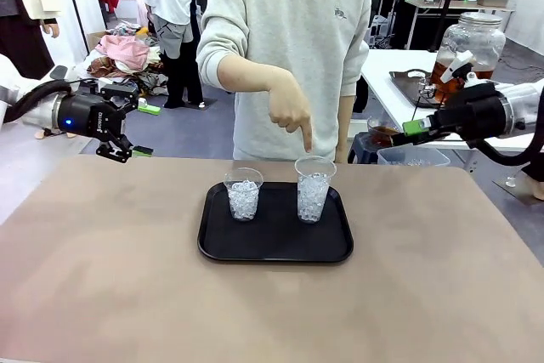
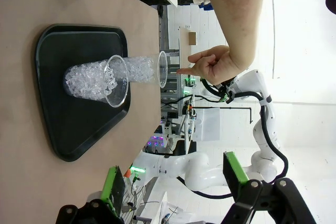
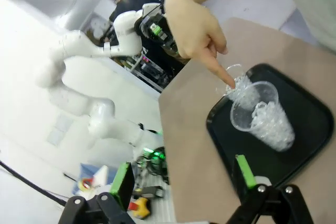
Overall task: Pour the drink into the iced cup.
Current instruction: Pick up the iced cup indicated by the human and present it to them.
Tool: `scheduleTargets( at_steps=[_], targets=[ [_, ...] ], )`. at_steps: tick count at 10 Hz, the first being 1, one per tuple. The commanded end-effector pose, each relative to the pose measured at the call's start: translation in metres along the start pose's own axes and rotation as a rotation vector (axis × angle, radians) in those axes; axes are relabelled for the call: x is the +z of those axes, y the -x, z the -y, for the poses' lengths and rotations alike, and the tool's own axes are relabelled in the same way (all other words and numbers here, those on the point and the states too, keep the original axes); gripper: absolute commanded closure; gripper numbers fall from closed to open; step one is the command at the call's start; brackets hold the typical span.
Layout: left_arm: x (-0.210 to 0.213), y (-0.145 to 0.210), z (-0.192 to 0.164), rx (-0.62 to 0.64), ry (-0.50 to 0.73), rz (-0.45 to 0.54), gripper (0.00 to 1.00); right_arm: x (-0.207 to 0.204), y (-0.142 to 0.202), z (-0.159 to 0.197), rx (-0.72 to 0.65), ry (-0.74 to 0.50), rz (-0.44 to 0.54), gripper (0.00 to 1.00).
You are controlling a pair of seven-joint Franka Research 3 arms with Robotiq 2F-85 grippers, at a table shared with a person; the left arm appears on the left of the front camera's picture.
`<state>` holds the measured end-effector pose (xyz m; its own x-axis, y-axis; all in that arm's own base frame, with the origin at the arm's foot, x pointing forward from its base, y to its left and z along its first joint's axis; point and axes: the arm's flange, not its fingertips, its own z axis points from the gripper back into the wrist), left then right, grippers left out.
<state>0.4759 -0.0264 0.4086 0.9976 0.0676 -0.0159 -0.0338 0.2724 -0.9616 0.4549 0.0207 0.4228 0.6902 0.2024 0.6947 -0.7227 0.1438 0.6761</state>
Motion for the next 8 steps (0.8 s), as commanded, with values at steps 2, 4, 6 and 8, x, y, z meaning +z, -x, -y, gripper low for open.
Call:
scheduleTargets(
  at_steps=[2, 4, 6, 8],
  targets=[
    [0.001, 0.001, 0.000, 0.001, 0.002, 0.001, 0.00, -0.013, 0.022, 0.027, 0.355, -0.009, 0.013, 0.00],
    [0.001, 0.001, 0.000, 0.001, 0.002, 0.001, 0.00, -0.024, 0.032, 0.039, 0.572, 0.075, 0.081, 0.00],
    [0.001, 0.001, 0.000, 0.001, 0.002, 0.001, 0.00, -0.037, 0.040, 0.057, 0.661, 0.117, 0.102, 0.00],
    [0.001, 0.001, 0.000, 0.001, 0.002, 0.001, 0.00, -0.046, 0.042, 0.071, 0.716, 0.181, 0.116, 0.00]
  ],
)
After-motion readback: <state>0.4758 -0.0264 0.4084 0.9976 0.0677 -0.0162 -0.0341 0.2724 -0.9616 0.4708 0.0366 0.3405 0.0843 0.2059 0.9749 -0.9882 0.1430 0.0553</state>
